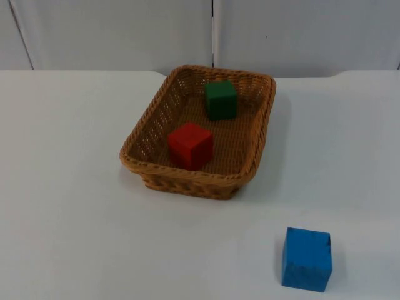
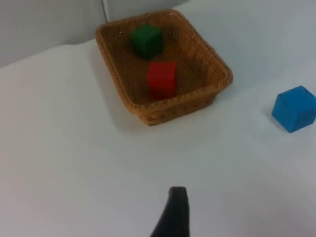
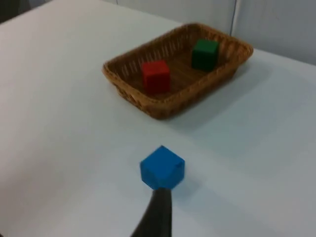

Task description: Pick up one cube with each hand and place exactly two cubes into the same basket, leaving the remaining cube outside.

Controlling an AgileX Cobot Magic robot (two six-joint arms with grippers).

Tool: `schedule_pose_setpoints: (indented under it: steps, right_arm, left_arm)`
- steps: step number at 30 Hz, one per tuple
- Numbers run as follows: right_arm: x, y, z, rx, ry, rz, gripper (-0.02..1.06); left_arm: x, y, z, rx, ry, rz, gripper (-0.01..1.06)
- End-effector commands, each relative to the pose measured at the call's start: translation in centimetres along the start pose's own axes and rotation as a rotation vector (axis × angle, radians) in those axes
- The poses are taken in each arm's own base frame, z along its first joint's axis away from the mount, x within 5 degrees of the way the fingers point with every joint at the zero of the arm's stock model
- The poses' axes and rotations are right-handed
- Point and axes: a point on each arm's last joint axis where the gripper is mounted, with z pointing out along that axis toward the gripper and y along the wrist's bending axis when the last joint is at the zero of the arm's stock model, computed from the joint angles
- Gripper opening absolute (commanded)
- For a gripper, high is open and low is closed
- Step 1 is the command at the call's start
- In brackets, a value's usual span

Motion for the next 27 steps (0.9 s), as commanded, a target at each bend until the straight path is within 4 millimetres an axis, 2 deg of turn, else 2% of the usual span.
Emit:
schedule_pose_setpoints:
  steps: [1,24,27]
  right_arm:
    - [0.45,-0.21,0.45,0.016,0.021,-0.003,0.78]
    - [0.90,-0.27,0.78,0.022,0.051,0.035,0.78]
    - [0.90,-0.27,0.78,0.022,0.051,0.035,0.79]
  left_arm:
    - [0.19,-0.09,0.15,0.008,0.003,-0.018,0.74]
    - [0.52,0.39,0.34,-0.044,0.027,-0.062,0.74]
    - [0.52,0.39,0.34,-0.044,0.027,-0.062,0.83]
